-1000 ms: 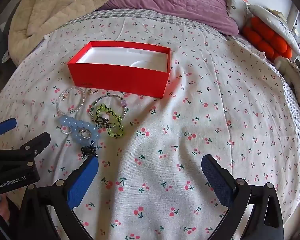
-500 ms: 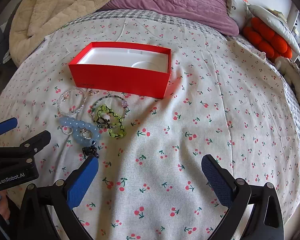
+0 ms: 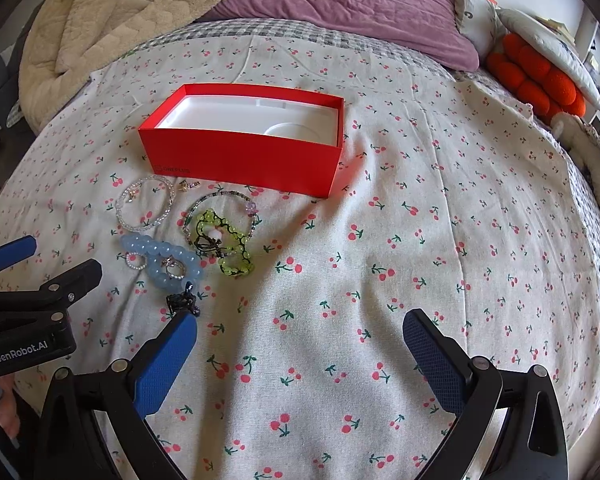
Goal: Organize jewelry
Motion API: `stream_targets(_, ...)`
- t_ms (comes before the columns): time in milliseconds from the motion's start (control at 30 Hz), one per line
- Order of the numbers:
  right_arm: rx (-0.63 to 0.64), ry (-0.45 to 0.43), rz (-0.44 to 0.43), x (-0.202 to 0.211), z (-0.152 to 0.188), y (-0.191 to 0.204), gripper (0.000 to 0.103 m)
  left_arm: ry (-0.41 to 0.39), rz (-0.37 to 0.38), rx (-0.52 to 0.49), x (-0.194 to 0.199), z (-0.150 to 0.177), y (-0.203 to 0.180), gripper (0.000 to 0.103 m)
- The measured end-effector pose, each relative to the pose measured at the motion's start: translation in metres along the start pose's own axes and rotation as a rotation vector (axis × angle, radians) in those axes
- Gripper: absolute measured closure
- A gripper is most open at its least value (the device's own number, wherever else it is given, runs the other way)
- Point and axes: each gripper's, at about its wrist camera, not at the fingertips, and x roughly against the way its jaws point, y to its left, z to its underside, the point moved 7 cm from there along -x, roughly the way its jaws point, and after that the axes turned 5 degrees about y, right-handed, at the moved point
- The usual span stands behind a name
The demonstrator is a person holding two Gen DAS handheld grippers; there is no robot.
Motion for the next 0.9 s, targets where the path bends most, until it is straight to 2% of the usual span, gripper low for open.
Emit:
stream_targets(367, 0.017, -0.031, -0.009, 0.0087, -0.0014, 0.0035, 0.0, 0.008, 0.021, 0.023, -0.0016, -0.0033, 0.0041, 0.0)
stream_targets(733, 0.003, -0.01, -0.019, 0.0034, -0.0021, 0.0026, 0.0, 0.011, 0.044, 0.032, 0.0004, -0.0011, 0.0086, 0.0)
stream_targets(900, -0.003, -0.011, -0.032, 0.0046, -0.0036, 0.0012, 0.0, -0.018, 0.03, 0.02, 0.0053, -0.0027, 0.0067, 0.0)
